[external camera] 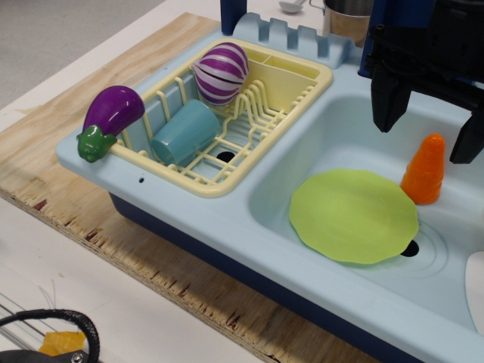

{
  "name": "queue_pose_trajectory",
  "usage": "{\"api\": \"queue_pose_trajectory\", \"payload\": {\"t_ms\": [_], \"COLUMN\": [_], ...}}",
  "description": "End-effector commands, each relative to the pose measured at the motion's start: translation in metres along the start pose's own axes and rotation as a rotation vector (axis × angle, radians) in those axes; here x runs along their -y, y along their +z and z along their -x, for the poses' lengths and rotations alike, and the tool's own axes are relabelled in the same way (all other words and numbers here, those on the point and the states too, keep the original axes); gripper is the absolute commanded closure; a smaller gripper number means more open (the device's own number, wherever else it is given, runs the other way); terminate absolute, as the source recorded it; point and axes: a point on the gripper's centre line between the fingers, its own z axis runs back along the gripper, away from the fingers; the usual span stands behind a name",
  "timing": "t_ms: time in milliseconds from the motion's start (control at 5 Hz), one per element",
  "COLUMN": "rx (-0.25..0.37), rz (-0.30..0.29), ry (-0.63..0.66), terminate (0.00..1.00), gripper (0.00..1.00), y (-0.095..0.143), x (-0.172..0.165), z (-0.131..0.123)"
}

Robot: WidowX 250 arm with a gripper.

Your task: Put carrot on plate

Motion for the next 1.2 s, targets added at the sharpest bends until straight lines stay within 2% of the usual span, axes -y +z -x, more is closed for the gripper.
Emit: {"api": "queue_pose_trajectory", "payload": {"t_ms": [0, 400, 1000], "rx": [0.0, 0.045, 0.062], "rz": [0.0, 0.042, 0.066], "ry": [0.0, -0.026, -0.081], "terminate": [0.0, 0.0, 0.0], "gripper": [0.0, 0.0, 0.0], "y": [0.0, -0.018, -0.03], "x": [0.0, -0.002, -0.007], "z": [0.0, -0.008, -0.024]}}
